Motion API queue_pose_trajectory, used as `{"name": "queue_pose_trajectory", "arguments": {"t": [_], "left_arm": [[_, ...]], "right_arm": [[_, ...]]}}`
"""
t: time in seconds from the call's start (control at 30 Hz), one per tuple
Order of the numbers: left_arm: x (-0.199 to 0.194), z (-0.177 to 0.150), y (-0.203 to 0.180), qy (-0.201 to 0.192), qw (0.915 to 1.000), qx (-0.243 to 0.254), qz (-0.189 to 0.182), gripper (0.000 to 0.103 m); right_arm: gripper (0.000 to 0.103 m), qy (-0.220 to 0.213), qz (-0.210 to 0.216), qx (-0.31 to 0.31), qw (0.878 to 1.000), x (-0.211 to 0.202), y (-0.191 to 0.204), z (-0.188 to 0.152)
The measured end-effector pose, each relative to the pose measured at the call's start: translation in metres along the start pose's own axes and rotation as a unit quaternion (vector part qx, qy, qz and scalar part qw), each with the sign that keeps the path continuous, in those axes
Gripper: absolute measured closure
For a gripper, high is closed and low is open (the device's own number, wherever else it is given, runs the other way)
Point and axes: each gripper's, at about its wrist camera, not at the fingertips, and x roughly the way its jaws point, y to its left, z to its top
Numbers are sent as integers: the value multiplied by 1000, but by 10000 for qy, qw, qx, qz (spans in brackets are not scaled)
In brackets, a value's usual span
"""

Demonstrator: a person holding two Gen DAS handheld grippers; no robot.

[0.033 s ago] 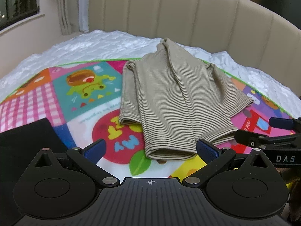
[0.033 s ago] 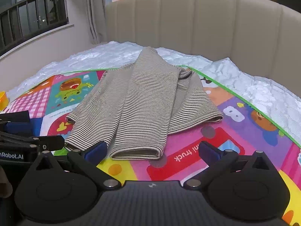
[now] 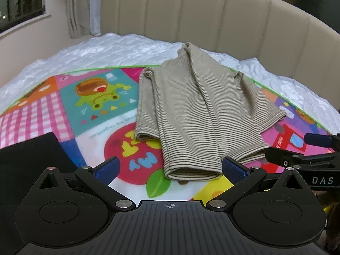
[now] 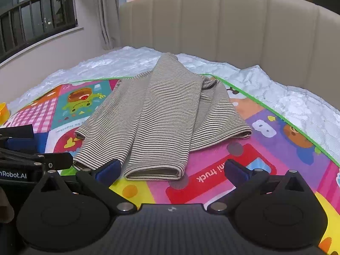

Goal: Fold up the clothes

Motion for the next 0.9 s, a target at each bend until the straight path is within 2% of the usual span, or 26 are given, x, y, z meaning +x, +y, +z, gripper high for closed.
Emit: {"name": "queue_pose_trajectory", "arguments": {"t": [0.17,0.27,0.9], "left_arm": [[-1,-4,5,3,9997,-164,-174,0],[2,0,4,106,9998,-126,-71,0],[8,1,6,209,9995,-229,-112,0]], "right_arm": [[0,23,2,-7,10000,1,-2,1],[0,28,7,-11,10000,1,-2,3],[0,60,105,-1,9999,1,-2,-1]]}}
